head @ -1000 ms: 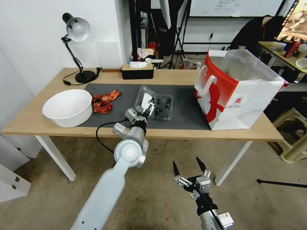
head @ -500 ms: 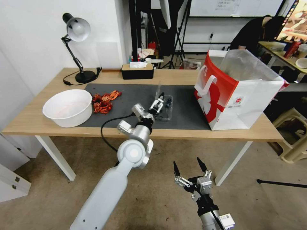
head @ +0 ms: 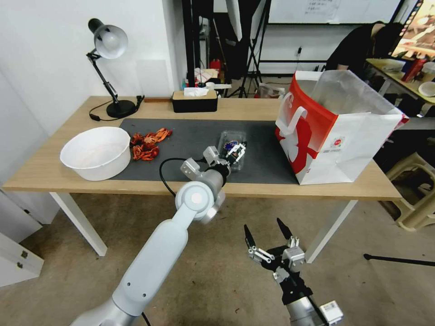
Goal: Close the takeout container lid, then place the container into the takeout bag.
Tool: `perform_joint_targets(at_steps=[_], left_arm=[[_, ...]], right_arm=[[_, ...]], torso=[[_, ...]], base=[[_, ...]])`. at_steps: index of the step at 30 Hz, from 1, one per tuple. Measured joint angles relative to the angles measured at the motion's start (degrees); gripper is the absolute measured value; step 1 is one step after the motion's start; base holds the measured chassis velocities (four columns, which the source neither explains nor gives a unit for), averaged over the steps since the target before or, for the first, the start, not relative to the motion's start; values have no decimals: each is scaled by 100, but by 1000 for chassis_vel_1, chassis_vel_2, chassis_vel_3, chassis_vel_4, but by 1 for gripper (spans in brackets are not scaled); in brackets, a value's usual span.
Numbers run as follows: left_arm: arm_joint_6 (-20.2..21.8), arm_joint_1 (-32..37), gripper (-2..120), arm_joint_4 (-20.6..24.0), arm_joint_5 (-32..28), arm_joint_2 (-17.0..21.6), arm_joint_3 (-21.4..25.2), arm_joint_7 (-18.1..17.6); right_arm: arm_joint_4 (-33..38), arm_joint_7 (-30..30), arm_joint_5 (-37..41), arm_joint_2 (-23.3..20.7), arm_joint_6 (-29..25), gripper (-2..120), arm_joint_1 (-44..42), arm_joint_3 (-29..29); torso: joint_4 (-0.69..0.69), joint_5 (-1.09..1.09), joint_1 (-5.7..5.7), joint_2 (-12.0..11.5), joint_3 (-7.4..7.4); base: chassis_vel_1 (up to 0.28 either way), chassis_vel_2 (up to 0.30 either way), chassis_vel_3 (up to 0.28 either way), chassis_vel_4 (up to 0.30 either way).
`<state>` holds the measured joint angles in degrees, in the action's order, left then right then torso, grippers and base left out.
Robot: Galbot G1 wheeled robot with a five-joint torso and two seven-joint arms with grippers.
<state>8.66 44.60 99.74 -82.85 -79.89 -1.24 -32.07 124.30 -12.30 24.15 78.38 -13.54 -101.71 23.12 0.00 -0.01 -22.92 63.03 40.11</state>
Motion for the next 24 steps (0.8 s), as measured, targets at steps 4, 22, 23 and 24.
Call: perform_joint_targets(at_steps=[4,22,23,24], left_arm=[[1,-1,62,-2,34,49,1,-57],[-22,-4,0,-96,29,141,73,-169],[-22,-4,0,-96,29,141,73,-169],[-22,3,0,-88,30,141,73,-174]], right_arm=[[256,43,1462,-283,591,100,531,218],[-1279,2460,5026,-1048,2583,100,4211,-504],[-1279,2460,5026,-1048,2583,100,4211,-504],[-1416,2639,5103,-1032,2696,100,4396,-559]], torso=[[0,0,0,0,0],[2,0,-1,-1,1],[2,0,-1,-1,1],[1,0,-1,-1,1]], base=[[0,0,0,0],[0,0,0,0],[0,0,0,0],[0,0,0,0]])
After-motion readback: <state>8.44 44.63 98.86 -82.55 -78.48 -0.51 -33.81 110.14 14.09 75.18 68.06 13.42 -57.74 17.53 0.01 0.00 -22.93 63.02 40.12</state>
